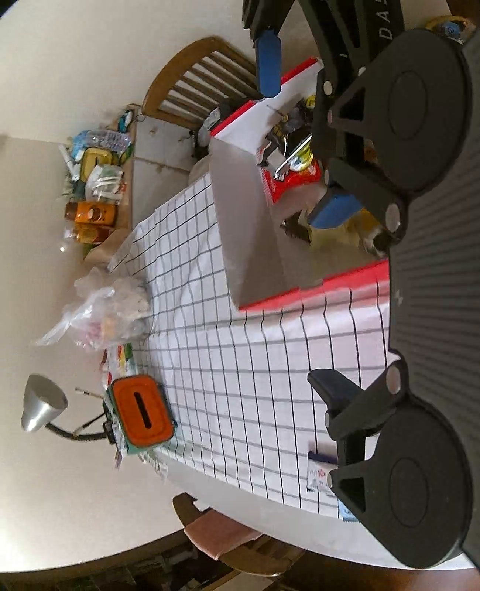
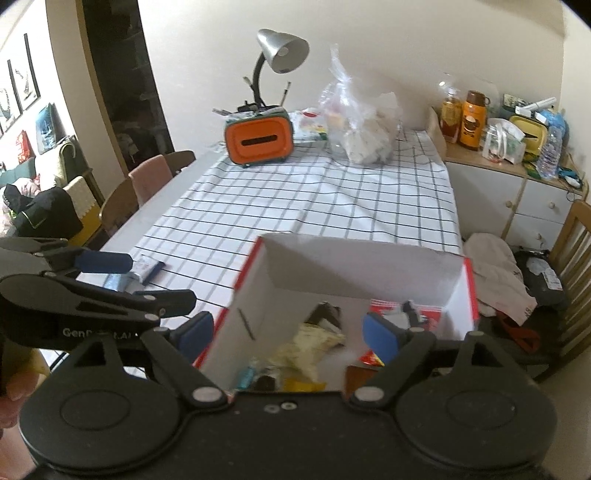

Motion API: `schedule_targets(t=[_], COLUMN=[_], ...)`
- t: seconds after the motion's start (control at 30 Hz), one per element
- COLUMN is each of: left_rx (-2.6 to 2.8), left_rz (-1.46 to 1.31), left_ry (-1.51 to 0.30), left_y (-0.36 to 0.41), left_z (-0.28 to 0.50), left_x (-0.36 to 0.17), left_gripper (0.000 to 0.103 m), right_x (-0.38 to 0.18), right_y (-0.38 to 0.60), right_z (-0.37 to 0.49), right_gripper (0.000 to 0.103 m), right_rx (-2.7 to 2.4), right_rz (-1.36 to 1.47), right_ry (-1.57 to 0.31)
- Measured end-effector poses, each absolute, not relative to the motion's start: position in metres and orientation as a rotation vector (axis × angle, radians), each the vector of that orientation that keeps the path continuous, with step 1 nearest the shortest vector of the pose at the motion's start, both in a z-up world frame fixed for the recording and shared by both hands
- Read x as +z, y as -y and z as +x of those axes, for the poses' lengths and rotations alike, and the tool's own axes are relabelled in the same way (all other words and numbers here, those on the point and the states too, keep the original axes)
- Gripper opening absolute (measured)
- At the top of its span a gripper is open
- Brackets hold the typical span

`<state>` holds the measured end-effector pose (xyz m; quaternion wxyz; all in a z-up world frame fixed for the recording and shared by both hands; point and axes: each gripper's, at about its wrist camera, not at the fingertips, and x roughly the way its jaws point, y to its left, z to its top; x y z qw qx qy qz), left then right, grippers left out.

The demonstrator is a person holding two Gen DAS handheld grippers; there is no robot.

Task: Organize snacks
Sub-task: 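Move both open grippers back to the light blue and white packets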

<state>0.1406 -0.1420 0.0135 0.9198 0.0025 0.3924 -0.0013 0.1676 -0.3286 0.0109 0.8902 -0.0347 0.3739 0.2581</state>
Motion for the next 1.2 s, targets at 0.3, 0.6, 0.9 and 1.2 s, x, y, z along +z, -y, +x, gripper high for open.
schedule_targets(t=[0.3,0.6,0.9,1.2], left_rx=[-0.001,0.012,0.042,0.037], left_rz=[-0.005,-0.008,-0.002,0.005], left_ry=[-0.762,-0.787,-0.83,-0.854], left_y=[0.084,0.012,-0.057,-0.105], left_z=[0.123,0.121,0.128,0.139], left_x=[0.01,-0.013,-0.038,-0.057], left_gripper=[0.086,0.086,0.086,0.086], right_x=[0.006,-0.012,-0.031,-0.05], right_y=[0.276,0.214,0.157,0.103], right_z=[0.16,0.163,0.181,0.203], right_gripper=[0.098,0.101,0.101,0.101], right_rx=[0.559,0.58,0.613,0.675], right_rz=[-0.03,-0.041,-0.099,-0.182], right_ry=[-0.776,-0.803,-0.816,-0.811])
